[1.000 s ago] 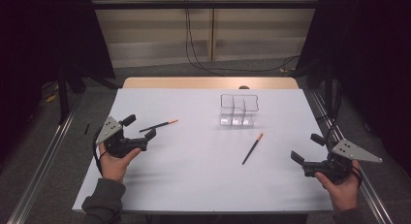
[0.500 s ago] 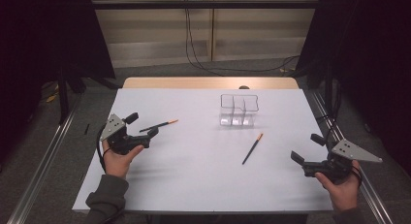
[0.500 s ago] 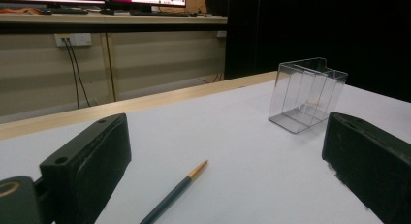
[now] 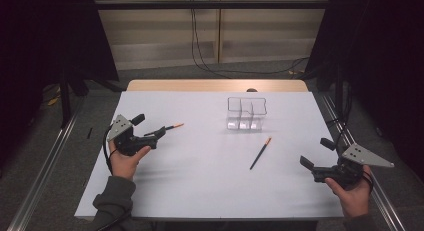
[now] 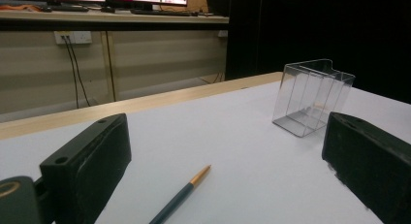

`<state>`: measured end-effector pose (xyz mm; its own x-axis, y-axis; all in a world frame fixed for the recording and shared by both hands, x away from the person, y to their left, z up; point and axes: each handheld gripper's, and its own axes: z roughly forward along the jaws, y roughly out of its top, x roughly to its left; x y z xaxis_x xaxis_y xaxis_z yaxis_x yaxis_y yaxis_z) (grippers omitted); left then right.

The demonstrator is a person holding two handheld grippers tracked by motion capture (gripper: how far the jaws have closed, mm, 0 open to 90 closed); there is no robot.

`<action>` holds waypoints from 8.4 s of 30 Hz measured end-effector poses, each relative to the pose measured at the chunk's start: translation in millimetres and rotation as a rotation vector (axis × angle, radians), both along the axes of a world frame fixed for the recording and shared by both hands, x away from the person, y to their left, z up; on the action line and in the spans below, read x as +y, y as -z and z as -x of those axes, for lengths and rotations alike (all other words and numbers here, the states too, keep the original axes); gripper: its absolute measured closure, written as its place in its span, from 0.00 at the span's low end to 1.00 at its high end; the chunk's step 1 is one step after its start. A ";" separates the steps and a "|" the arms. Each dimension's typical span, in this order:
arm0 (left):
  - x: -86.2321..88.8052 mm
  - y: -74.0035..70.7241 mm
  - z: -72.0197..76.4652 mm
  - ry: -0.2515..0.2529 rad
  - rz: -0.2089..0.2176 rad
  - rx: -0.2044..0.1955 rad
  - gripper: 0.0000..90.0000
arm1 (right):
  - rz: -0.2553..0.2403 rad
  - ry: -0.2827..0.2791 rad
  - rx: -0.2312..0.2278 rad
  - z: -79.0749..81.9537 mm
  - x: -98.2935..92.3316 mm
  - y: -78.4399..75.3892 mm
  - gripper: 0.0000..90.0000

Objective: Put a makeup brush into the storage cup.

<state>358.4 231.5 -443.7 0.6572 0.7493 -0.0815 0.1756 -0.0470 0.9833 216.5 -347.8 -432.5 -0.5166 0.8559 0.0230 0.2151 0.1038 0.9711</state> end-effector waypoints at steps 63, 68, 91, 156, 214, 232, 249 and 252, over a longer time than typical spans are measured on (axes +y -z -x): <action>-10.8 12.0 -47.7 -0.041 -0.028 0.065 0.04 | 0.010 -0.005 0.006 -1.2 -2.9 3.0 0.02; -9.9 9.6 -50.6 -0.038 -0.053 0.083 0.04 | 0.014 -0.004 0.010 -1.3 -3.2 3.2 0.02; -1.8 1.2 -63.4 -0.021 -0.161 0.170 0.04 | 0.016 -0.008 0.012 -1.6 -2.8 3.6 0.02; -8.1 -6.6 -98.3 0.130 -0.615 0.504 0.10 | 0.023 -0.010 0.012 -2.2 -2.2 4.8 0.02; -21.8 5.1 -107.7 0.239 -0.809 0.754 0.92 | 0.026 -0.011 0.025 -1.0 -2.6 7.0 0.02; -31.6 2.8 -108.5 0.188 -0.845 0.801 0.95 | 0.036 -0.014 0.019 -1.4 -2.2 7.0 0.02; -33.0 -7.6 -100.7 0.161 -0.732 0.797 0.95 | 0.035 -0.013 0.028 -0.1 -2.0 6.7 0.02; -33.8 -9.7 -99.4 0.176 -0.725 0.799 0.95 | 0.037 -0.015 0.026 -0.2 -2.0 6.9 0.02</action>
